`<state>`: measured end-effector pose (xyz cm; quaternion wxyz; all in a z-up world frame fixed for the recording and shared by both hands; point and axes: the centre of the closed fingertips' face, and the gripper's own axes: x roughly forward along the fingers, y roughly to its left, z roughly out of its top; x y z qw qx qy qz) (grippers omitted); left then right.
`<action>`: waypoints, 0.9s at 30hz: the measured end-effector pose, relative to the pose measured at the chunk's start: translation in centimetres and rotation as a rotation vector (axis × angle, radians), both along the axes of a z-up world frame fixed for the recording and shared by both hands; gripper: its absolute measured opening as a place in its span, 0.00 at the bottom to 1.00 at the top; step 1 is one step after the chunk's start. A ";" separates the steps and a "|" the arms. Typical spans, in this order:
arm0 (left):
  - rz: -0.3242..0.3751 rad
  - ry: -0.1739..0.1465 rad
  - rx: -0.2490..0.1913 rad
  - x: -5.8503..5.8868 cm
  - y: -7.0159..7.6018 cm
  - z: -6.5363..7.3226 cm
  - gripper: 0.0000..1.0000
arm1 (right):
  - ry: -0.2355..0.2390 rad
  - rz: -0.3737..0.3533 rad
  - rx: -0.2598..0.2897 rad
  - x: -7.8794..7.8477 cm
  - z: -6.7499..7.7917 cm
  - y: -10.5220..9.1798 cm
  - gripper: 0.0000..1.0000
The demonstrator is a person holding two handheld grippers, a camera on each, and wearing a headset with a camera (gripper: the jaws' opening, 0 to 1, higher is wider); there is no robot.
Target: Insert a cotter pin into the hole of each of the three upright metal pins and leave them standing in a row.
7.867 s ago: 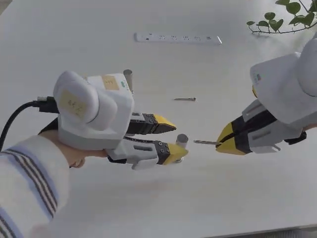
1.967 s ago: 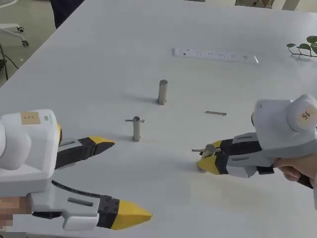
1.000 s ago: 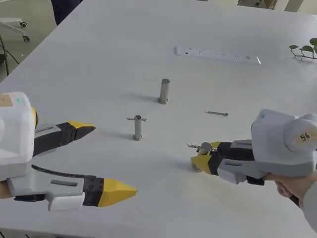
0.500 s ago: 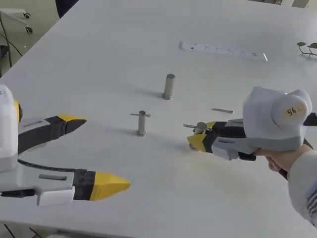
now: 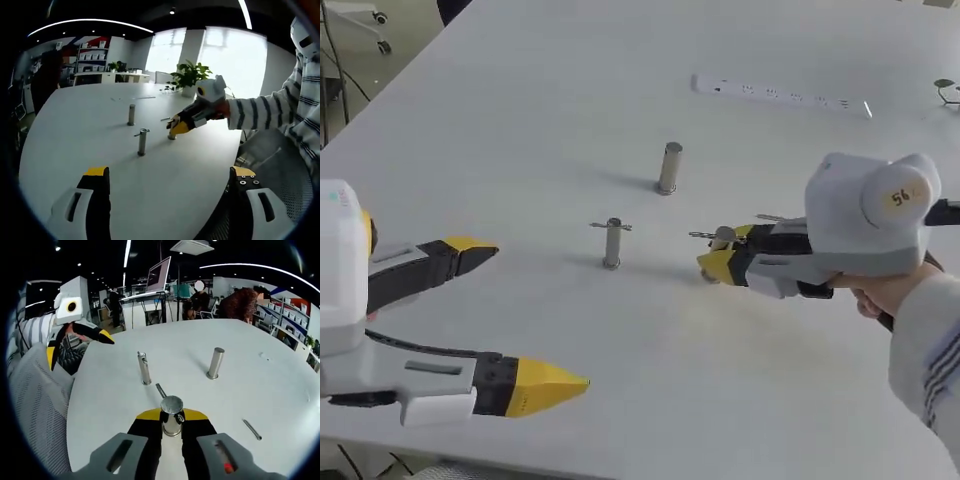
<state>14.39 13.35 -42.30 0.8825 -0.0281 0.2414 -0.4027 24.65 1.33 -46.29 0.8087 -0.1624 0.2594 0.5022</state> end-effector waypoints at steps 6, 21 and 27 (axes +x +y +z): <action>-0.013 0.012 0.023 -0.2 -0.1 -0.4 0.99 | 0.007 0.014 0.008 -0.2 -0.2 0.3 0.08; 0.018 0.030 -0.018 -0.2 0.2 -0.5 0.99 | 0.012 0.034 0.022 -0.2 -0.2 1.5 0.08; 0.013 0.034 -0.023 -0.4 0.2 -0.6 0.99 | 0.016 0.028 0.015 -0.2 -0.4 1.3 0.08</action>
